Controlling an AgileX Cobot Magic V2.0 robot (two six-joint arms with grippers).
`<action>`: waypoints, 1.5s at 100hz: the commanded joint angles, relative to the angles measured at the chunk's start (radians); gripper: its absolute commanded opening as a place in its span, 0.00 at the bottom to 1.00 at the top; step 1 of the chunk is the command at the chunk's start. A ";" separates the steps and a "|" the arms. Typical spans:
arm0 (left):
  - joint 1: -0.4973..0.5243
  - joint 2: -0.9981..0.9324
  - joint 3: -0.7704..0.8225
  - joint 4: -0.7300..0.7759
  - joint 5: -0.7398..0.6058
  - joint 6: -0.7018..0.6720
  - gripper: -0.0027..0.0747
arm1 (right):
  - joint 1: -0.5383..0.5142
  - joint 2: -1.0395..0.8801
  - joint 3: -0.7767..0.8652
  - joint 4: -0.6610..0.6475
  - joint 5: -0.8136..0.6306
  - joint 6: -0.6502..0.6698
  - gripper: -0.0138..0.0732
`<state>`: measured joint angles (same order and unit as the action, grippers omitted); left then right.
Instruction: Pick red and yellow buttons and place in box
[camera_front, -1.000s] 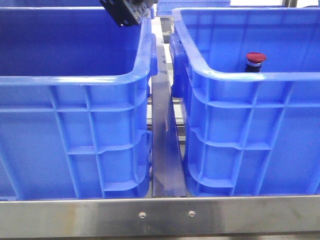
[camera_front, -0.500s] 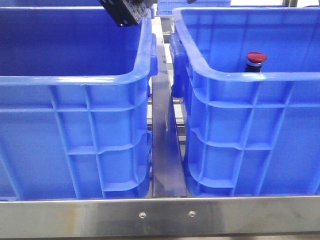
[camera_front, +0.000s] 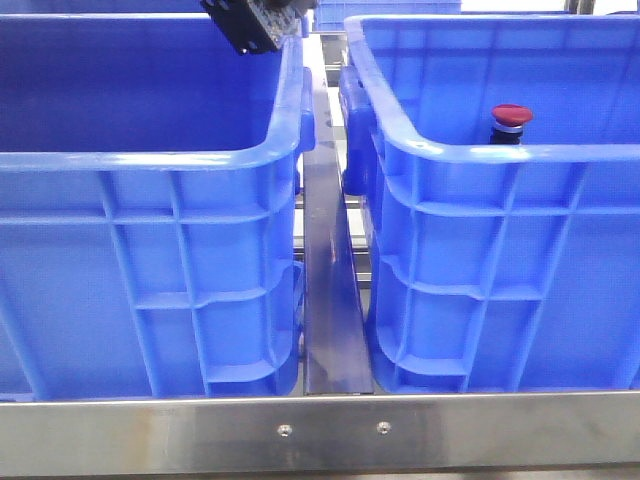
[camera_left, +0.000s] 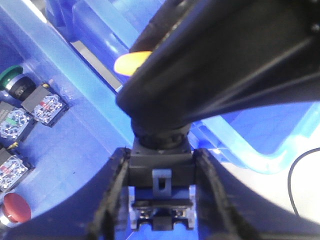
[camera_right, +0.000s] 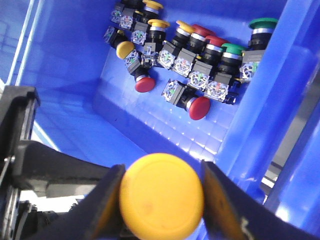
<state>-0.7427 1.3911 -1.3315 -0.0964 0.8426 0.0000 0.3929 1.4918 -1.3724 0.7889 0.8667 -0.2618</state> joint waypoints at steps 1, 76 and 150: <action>-0.008 -0.032 -0.029 -0.013 -0.063 0.000 0.13 | -0.006 -0.033 -0.036 0.023 -0.031 -0.013 0.34; -0.008 -0.042 -0.029 -0.010 -0.052 0.000 0.77 | -0.040 -0.097 -0.052 -0.238 -0.182 -0.040 0.34; -0.008 -0.042 -0.029 -0.010 -0.042 0.000 0.77 | -0.389 -0.102 0.170 -0.461 -0.532 -0.039 0.33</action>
<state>-0.7427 1.3878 -1.3315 -0.0964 0.8505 0.0000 0.0244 1.4277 -1.2113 0.3323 0.4964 -0.2890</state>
